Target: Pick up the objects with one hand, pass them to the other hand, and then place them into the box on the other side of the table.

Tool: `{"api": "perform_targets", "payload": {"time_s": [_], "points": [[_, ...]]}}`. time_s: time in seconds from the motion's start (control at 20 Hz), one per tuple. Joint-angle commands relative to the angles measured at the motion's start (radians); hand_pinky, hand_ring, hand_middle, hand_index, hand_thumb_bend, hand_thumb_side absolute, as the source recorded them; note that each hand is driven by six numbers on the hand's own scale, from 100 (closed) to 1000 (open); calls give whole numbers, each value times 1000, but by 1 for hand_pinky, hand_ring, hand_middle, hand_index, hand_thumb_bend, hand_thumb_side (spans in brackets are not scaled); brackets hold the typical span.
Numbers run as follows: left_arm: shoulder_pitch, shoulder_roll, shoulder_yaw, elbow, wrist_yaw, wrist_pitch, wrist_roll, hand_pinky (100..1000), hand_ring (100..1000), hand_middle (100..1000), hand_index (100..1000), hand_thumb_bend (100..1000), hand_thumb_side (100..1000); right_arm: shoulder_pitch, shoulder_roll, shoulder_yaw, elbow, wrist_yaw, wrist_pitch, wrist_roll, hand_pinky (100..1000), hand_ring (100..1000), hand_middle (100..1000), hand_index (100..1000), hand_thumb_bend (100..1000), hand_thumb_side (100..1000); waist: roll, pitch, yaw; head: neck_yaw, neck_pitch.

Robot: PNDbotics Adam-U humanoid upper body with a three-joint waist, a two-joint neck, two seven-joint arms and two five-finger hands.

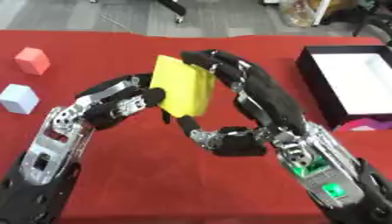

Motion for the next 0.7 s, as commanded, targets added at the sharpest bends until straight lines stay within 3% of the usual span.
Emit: {"api": "perform_targets", "payload": {"time_s": [0.05, 0.45, 0.7], "points": [[-17, 3, -6, -28, 15, 0, -12, 781, 484, 449, 642, 100, 646, -11, -14, -6, -20, 3, 8, -5, 716, 815, 784, 931, 227, 284, 3, -12, -2, -3, -3], [-17, 5, -9, -34, 38, 0, -33, 788, 488, 453, 645, 100, 642, -9, -13, -5, -20, 0, 9, -5, 710, 812, 780, 925, 185, 243, 1, -13, -2, -2, -3], [-16, 5, -10, -39, 41, -6, -49, 795, 498, 464, 658, 100, 656, -8, -13, -5, -20, -2, 17, -17, 662, 763, 713, 873, 115, 201, 1, -13, -2, -1, -3]]}}
